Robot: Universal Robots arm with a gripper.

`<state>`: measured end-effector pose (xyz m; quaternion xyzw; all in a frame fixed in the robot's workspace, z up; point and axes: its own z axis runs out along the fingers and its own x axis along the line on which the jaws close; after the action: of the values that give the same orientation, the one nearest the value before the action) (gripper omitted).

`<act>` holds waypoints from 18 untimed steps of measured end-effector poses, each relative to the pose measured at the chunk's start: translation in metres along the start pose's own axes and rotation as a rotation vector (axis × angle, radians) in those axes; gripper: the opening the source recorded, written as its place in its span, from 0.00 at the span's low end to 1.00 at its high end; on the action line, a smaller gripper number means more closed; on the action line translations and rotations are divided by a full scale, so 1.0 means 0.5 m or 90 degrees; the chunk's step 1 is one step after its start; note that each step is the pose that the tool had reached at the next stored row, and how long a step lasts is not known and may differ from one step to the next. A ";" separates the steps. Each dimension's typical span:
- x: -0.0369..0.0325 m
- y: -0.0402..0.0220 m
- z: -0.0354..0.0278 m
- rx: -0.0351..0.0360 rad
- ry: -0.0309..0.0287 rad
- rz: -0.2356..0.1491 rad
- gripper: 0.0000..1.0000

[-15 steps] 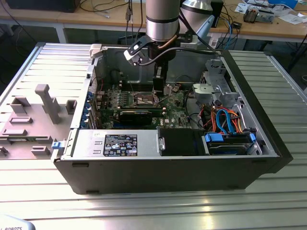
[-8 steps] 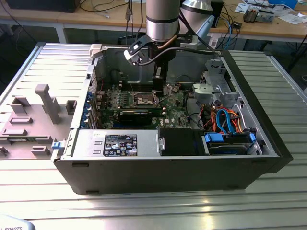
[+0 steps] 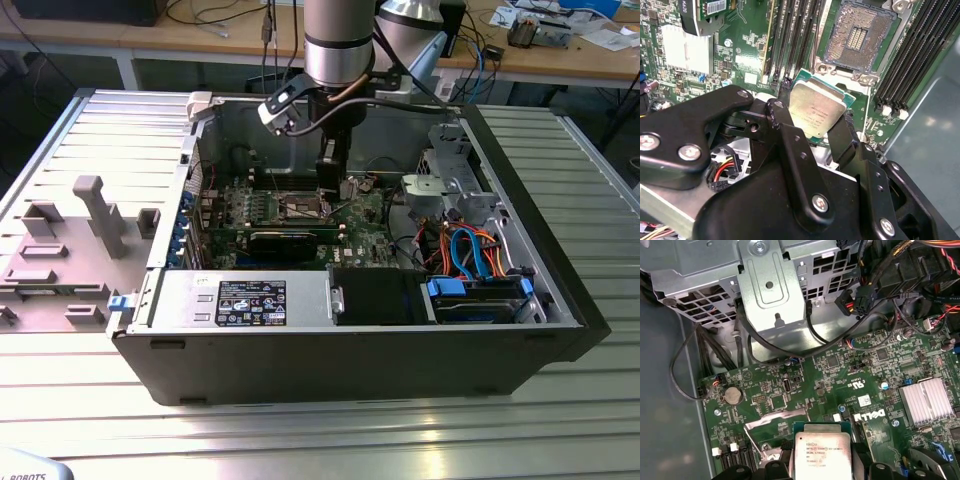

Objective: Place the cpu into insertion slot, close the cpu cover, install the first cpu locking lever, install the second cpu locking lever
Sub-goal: 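Place the cpu into insertion slot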

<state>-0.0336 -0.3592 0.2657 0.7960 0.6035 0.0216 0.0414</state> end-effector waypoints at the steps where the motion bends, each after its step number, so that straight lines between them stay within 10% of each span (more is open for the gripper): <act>1: 0.000 0.000 0.000 0.0001 -0.0003 0.003 0.54; 18: 0.000 0.000 0.001 0.0005 -0.0030 0.032 0.54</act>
<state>-0.0337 -0.3592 0.2654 0.8112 0.5829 0.0206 0.0419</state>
